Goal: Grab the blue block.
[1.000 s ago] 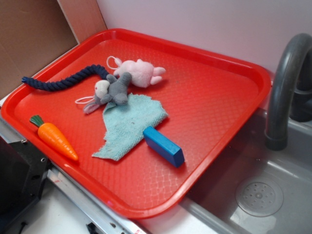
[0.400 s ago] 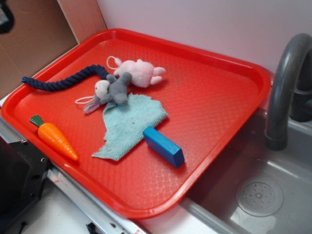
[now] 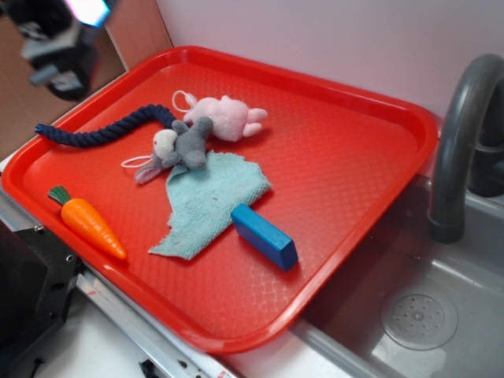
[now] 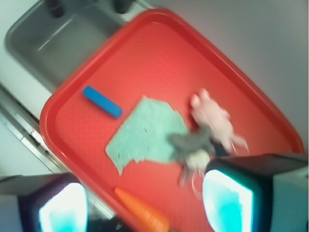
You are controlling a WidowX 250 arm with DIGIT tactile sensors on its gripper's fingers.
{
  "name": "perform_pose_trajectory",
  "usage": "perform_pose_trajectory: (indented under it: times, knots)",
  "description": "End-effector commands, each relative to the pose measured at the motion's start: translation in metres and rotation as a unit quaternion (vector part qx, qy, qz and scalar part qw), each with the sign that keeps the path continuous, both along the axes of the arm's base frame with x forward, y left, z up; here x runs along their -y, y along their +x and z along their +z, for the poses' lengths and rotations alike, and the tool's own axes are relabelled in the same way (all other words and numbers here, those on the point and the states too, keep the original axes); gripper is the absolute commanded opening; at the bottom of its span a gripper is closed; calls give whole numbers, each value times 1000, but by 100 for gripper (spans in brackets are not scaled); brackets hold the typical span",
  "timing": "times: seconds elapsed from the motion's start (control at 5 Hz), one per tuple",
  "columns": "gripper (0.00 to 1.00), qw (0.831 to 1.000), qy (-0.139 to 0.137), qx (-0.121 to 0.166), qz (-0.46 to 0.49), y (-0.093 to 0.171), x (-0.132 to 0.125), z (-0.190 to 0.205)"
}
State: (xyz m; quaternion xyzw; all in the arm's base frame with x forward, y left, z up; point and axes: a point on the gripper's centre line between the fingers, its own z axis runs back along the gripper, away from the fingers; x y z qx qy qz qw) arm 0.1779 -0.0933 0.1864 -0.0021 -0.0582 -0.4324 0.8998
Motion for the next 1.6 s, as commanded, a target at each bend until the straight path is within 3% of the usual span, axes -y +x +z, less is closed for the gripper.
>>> perform_pose_trajectory:
  times: [0.0,0.2,0.4,0.8,1.2,1.4]
  knots:
    - [100,977,-25,-20,-212,10,30,-37]
    - [100,968,-17,-44,-246,16,42,-66]
    - [100,965,18,-70,-253,13,54,-92]
    - [100,955,126,-102,-248,6,66,-132]
    - [100,955,164,-115,-220,10,64,-151]
    - [0,955,169,-119,-214,8,64,-154]
